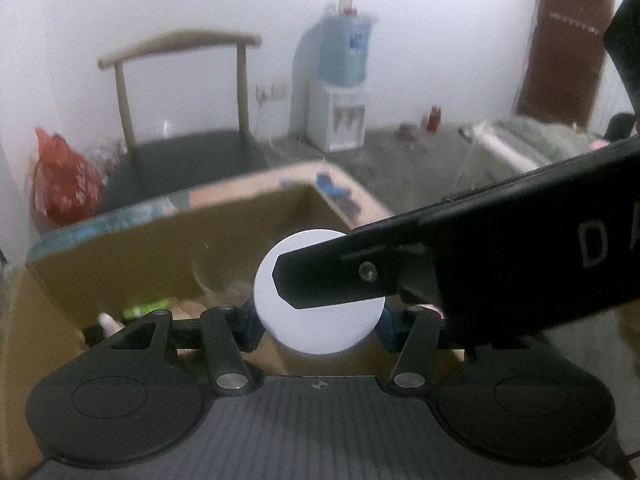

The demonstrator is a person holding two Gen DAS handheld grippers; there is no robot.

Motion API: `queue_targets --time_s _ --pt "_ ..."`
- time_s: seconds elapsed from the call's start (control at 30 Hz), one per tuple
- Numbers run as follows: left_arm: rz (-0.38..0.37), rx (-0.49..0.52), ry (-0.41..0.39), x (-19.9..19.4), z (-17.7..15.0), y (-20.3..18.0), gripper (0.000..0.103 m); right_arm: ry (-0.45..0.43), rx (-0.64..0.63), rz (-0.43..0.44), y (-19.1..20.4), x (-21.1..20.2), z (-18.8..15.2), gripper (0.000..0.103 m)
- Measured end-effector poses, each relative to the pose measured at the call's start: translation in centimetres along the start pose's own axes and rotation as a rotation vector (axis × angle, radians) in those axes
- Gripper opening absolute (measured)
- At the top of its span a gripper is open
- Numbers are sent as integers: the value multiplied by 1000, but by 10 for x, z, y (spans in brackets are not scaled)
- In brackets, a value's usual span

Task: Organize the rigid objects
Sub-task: 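Carry the white pill bottle over the box and lower it inside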

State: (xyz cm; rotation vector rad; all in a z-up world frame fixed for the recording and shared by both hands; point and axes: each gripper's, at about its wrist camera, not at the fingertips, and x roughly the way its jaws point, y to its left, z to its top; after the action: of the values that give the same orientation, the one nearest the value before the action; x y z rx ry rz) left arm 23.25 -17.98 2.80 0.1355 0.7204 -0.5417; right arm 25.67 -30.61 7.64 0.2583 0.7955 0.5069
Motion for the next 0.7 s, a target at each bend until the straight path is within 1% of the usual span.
queue_targets --time_s 0.07,0.17,0.27,0.4,0.57,0.7 --pt "2 1 41 12 -1 0 53 30 13 3 -12 12 -2 51" --pt "5 -7 89 19 -4 0 53 73 32 15 -26 24 -7 51" --pt "8 -18 133 29 -3 3 53 104 39 26 -35 32 -9 50" --pt "19 4 179 39 1 1 54 140 34 25 -42 41 -12 50" --pt "34 24 198 39 1 -4 54 169 27 21 -48 48 -16 50" --pt "48 42 204 42 4 -6 54 170 16 16 -48 47 -16 50"
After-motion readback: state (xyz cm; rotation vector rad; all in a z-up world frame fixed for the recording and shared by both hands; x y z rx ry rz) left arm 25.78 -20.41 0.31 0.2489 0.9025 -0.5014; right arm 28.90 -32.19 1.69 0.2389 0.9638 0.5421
